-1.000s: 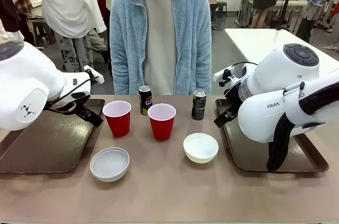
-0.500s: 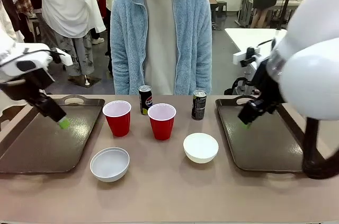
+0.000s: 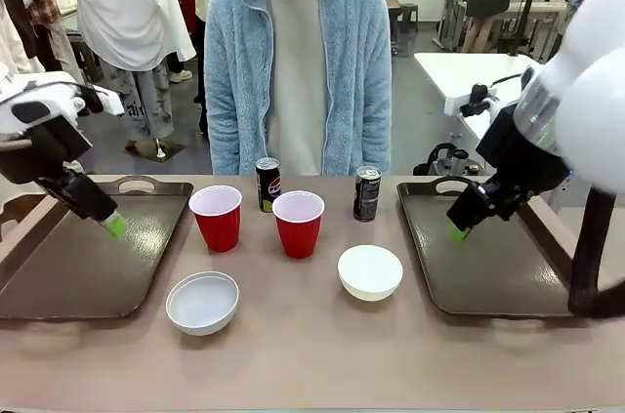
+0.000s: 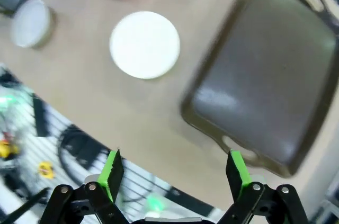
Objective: Prepare tableware on both trays.
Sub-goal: Pick up a Picnic Bowl from the table and place it on a Handle tray.
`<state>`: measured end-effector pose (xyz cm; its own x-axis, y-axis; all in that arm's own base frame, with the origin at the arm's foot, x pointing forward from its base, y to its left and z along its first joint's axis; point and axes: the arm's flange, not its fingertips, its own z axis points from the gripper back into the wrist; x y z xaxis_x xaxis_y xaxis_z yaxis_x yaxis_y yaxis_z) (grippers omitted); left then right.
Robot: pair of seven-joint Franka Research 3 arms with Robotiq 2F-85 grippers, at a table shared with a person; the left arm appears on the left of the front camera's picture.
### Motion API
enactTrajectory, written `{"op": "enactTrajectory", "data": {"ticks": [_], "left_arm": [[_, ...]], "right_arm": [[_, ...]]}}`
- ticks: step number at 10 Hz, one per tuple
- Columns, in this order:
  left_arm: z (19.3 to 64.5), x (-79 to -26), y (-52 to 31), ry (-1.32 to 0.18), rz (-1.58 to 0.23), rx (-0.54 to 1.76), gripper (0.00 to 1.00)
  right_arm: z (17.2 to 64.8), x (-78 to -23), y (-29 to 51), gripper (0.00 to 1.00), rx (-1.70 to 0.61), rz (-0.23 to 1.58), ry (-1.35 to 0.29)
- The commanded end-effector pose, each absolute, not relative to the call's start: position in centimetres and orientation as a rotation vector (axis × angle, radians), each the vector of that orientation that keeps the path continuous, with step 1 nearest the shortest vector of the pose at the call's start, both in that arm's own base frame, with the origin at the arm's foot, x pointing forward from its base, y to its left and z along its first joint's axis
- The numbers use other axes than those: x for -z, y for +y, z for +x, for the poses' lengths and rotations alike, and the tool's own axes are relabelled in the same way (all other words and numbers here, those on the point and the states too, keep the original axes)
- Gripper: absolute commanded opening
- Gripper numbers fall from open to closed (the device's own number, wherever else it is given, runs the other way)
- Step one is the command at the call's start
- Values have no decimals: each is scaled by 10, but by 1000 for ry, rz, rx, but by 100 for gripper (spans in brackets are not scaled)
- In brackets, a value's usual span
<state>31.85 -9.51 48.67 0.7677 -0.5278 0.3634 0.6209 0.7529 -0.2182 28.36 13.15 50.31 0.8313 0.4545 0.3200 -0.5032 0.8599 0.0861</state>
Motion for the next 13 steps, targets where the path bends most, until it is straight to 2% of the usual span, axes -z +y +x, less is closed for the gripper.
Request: {"op": "enactTrajectory", "data": {"ticks": [1, 2, 3, 5, 8, 12, 13], "left_arm": [[353, -489, -58, -237, -872, 579, 100], [362, -476, -36, -230, -1106, 505, 100], [379, -468, -14, -208, -1241, 422, 100], [390, -452, 30, -188, -1325, 291, 100], [368, -446, 83, -222, -1339, 205, 100], [341, -457, 123, -263, -1205, 112, 100], [335, -458, 117, -284, -1128, 157, 100]], "right_arm": [[307, -495, 75, 100, -387, 616, -290], [307, -495, 35, 100, -294, 783, -320], [309, -489, 1, 100, -176, 898, -356], [295, -472, -46, 100, -30, 980, -363], [261, -471, -76, 100, 4, 996, -327], [219, -482, -104, 100, 26, 957, -297], [216, -481, -104, 100, -21, 920, -285]]}}
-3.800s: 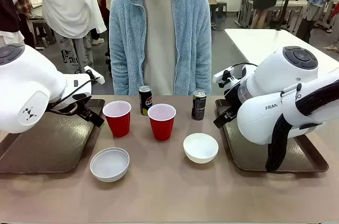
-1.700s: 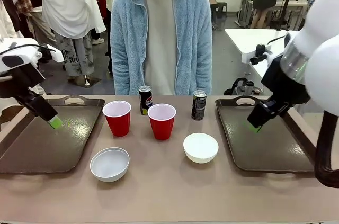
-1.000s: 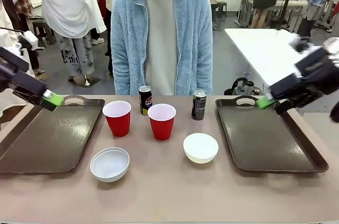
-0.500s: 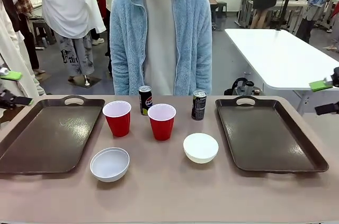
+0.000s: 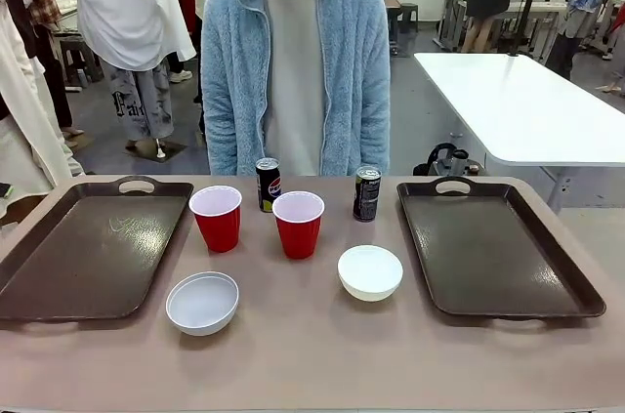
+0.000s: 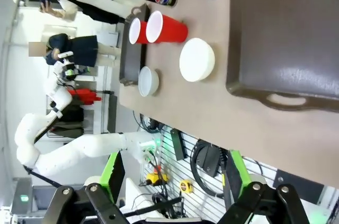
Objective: Prepare tableware on both trays.
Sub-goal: Pick up a Picnic Bowl from the table and place it on a Handle tray.
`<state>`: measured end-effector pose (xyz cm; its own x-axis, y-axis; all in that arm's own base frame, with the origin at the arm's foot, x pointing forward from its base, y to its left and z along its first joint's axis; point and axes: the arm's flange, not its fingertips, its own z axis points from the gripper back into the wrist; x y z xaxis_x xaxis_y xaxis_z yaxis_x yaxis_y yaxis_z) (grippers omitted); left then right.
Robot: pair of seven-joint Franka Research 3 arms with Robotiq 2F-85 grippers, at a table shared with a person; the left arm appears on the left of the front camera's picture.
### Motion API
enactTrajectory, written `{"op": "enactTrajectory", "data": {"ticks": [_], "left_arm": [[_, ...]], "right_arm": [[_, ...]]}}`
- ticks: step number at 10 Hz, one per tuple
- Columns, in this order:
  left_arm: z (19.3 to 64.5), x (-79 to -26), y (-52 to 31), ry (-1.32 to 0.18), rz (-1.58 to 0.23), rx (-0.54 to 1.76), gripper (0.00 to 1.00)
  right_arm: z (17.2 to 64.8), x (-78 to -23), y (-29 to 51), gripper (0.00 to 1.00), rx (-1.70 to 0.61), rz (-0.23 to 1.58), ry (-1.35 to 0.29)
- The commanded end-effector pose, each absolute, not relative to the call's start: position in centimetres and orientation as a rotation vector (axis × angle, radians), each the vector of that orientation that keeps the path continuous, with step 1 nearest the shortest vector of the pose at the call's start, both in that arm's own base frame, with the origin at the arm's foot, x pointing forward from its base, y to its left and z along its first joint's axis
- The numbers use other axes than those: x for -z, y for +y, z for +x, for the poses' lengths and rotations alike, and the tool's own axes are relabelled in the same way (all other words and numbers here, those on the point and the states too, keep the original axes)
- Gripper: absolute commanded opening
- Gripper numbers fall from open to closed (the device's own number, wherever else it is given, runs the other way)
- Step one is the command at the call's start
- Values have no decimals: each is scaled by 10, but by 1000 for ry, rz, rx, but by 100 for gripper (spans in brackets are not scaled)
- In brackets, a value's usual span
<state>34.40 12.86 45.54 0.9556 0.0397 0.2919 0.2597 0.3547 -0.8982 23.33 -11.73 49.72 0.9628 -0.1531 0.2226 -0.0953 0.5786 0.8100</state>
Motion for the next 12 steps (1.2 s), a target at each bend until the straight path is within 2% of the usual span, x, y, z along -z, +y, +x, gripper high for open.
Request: {"op": "enactTrajectory", "data": {"ticks": [1, 12], "left_arm": [[348, -450, 127, -275, -1254, 135, 100], [348, -450, 127, -275, -1254, 135, 100]], "right_arm": [[243, -496, -114, 100, 49, 975, -286], [243, -496, -114, 100, 49, 975, -286]]}}
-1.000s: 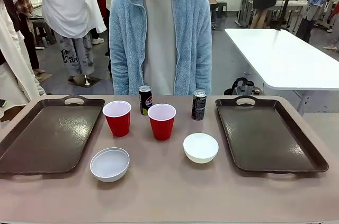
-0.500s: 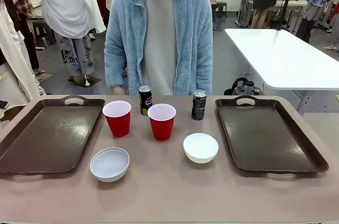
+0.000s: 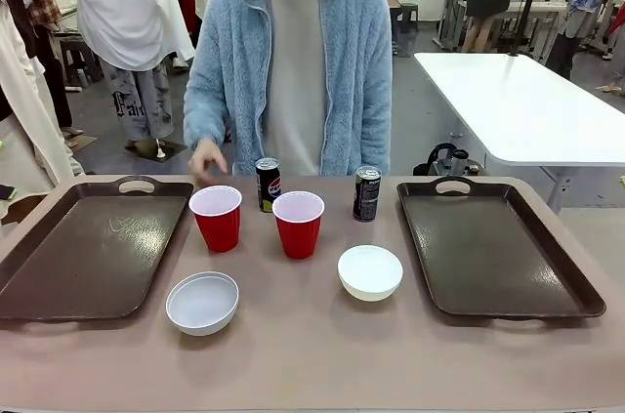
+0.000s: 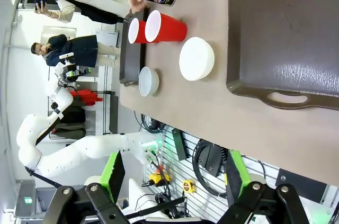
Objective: Prepare tableware on both trays.
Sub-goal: Pick up a Picnic Bowl from the table and place it on a Handle tray.
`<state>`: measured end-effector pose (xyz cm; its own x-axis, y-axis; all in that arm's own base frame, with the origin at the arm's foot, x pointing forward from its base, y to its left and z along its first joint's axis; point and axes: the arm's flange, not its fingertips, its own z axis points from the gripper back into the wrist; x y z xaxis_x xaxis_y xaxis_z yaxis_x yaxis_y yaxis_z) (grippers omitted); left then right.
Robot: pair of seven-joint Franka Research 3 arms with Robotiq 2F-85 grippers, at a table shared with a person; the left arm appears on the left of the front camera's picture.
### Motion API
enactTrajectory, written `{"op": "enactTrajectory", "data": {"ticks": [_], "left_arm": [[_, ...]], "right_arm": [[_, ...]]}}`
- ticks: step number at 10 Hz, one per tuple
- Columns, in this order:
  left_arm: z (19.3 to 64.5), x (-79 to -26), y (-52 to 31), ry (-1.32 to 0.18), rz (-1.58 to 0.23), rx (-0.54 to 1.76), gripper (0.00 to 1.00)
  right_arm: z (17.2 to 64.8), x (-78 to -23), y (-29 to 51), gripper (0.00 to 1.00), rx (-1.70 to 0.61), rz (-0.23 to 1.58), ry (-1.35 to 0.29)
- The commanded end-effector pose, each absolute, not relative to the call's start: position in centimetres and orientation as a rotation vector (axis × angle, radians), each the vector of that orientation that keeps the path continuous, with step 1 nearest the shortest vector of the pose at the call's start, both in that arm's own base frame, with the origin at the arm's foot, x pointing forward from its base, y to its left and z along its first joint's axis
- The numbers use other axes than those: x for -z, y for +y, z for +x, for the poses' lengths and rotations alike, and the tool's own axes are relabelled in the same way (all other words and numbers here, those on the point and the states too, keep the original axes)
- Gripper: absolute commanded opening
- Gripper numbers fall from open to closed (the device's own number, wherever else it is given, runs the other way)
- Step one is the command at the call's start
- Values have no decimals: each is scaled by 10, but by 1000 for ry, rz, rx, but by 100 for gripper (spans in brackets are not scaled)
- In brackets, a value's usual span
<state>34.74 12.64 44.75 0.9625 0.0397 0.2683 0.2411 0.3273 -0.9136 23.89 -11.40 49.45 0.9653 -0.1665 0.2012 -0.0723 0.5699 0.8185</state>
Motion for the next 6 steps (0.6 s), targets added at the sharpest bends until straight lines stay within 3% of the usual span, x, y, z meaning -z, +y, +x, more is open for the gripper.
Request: {"op": "enactTrajectory", "data": {"ticks": [1, 6], "left_arm": [[348, -450, 127, -275, -1254, 135, 100], [348, -450, 127, -275, -1254, 135, 100]], "right_arm": [[243, -496, -114, 100, 49, 975, -286], [243, -496, -114, 100, 49, 975, -286]]}}
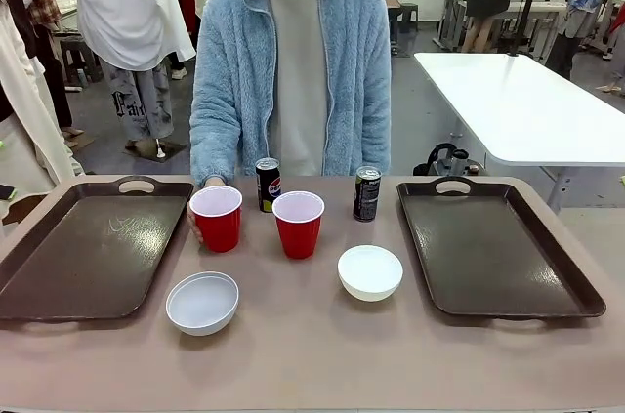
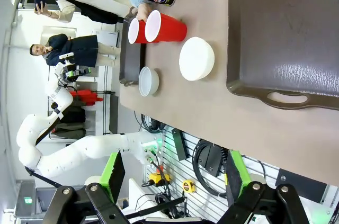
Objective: Prepare tableware on both trays.
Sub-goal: Pick up a Picnic Bowl from the table and place it on a Handle tray.
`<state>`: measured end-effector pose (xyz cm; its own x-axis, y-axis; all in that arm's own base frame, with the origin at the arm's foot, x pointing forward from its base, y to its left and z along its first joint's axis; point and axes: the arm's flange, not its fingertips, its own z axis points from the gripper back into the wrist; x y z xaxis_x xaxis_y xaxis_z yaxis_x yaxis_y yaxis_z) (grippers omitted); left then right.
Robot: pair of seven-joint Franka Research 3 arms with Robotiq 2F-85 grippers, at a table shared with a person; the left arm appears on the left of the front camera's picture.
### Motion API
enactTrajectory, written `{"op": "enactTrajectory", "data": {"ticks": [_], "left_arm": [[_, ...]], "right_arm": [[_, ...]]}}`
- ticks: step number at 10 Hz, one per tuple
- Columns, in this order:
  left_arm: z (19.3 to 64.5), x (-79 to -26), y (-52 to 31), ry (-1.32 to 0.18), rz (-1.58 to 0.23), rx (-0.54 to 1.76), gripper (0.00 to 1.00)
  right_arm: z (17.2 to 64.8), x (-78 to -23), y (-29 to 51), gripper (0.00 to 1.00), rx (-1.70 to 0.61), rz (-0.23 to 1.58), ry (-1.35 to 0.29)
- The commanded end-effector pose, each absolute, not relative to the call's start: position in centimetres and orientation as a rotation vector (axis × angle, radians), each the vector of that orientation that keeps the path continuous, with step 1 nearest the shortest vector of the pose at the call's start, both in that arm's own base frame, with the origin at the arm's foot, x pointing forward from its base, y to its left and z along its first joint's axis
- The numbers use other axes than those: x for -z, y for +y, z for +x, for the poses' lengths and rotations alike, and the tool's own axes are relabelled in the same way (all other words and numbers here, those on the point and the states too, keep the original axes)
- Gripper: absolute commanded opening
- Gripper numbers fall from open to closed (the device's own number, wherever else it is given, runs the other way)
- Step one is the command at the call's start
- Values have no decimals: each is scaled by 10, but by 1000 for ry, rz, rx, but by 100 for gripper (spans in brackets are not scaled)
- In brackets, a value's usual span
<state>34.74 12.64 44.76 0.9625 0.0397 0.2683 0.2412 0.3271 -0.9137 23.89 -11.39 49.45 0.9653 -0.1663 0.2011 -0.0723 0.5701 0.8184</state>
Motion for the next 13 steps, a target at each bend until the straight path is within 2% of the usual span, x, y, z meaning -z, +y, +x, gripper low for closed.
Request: {"op": "enactTrajectory", "data": {"ticks": [1, 3, 5, 8, 10, 13], "left_arm": [[348, -450, 127, -275, -1254, 135, 100], [348, -450, 127, -275, -1254, 135, 100], [348, -450, 127, -275, -1254, 135, 100], [348, -450, 127, -275, -1254, 135, 100], [348, -450, 127, -275, -1254, 135, 100], [348, -450, 127, -275, -1254, 135, 100]], "right_arm": [[243, -496, -114, 100, 49, 975, -286], [239, -495, -114, 100, 56, 966, -269], [272, -536, -70, 100, 36, 695, -183], [303, -563, 11, 100, -1, 408, -94], [324, -541, 82, 100, -3, 272, -73], [353, -498, 156, 100, -29, 280, -152]]}}
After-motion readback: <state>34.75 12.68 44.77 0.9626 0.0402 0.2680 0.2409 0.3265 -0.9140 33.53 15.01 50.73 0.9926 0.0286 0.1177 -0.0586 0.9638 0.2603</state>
